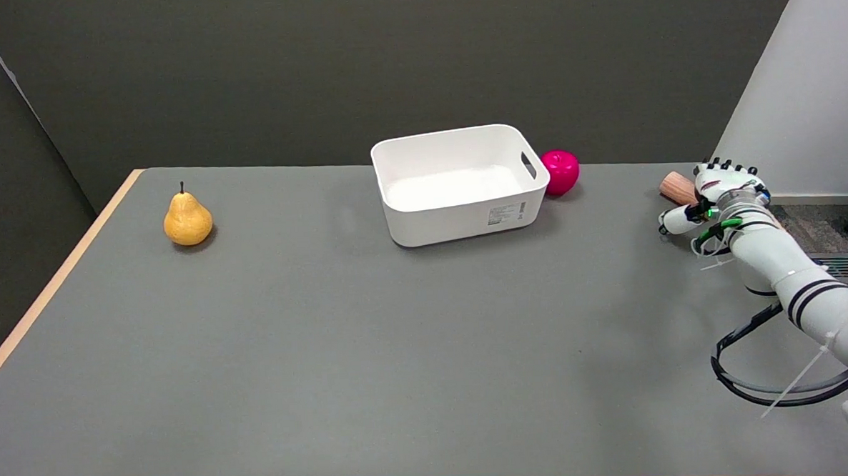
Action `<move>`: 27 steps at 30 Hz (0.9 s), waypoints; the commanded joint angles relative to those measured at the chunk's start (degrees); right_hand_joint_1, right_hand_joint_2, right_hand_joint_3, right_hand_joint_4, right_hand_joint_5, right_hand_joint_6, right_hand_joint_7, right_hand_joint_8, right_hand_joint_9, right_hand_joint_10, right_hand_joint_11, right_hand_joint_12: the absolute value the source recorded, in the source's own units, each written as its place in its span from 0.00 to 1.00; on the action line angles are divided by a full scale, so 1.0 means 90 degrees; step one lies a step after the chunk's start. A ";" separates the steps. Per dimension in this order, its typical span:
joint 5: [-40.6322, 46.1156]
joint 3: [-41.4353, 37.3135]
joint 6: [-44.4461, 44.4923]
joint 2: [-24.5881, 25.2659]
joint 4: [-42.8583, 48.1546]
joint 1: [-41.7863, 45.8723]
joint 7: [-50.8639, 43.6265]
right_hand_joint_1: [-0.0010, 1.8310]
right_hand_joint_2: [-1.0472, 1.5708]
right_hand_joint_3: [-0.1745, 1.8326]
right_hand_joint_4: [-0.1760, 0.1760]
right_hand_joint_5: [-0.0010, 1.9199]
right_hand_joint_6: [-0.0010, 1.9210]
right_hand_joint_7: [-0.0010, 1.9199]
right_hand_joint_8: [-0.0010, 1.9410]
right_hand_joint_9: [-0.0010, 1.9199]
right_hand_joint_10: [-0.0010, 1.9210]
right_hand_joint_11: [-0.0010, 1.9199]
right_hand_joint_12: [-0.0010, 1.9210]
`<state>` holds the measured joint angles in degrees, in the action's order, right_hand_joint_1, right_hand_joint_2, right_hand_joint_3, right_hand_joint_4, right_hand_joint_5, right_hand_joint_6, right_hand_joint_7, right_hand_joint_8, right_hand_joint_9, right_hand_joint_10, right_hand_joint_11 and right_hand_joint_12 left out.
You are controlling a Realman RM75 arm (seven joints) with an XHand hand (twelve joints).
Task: Pick up the wooden cylinder.
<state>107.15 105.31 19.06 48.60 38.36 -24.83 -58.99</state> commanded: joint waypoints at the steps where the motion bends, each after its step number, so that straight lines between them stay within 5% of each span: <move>1: -0.0018 0.0272 -0.0120 0.0072 -0.0317 -0.0265 -0.0001 0.35 0.68 0.58 0.18 0.06 0.20 0.08 0.16 0.06 0.33 0.04 0.70; 4: -0.0052 0.0293 -0.0089 0.0072 -0.0260 -0.0245 -0.0001 0.36 0.69 0.58 0.17 0.09 0.24 0.13 0.18 0.10 0.35 0.04 0.74; 8: -0.0058 0.0316 -0.0067 0.0072 -0.0172 -0.0227 -0.0001 0.39 0.74 0.51 0.18 0.15 0.43 0.22 0.28 0.17 0.43 0.01 0.83; 12: -0.0254 0.0326 -0.0058 0.0072 -0.0102 -0.0191 -0.0001 0.42 0.74 0.51 0.20 0.20 0.53 0.26 0.53 0.22 0.50 0.00 0.88; 15: -0.0283 0.0326 -0.0026 0.0072 -0.0006 -0.0147 -0.0001 0.51 0.88 0.22 0.21 0.28 0.86 0.25 0.66 0.26 0.57 0.00 0.93; 16: -0.0283 0.0325 -0.0012 0.0072 0.0007 -0.0139 -0.0001 0.51 0.88 0.22 0.22 0.28 0.86 0.25 0.68 0.27 0.59 0.00 0.93; 19: -0.0285 0.0325 0.0004 0.0072 0.0086 -0.0120 -0.0001 0.59 0.90 0.17 0.30 0.30 0.78 0.27 0.97 0.26 0.69 0.00 0.93; 26: -0.0611 0.0198 0.0074 0.0053 0.0529 0.0027 -0.0001 0.60 0.91 0.14 0.02 0.34 0.74 0.22 1.00 0.28 0.83 0.00 0.98; 27: -0.0688 0.0148 0.0108 0.0043 0.0663 0.0063 -0.0001 0.59 0.91 0.14 0.00 0.30 0.80 0.22 0.99 0.29 0.86 0.00 0.97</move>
<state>105.22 107.81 18.90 49.17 38.35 -26.10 -59.00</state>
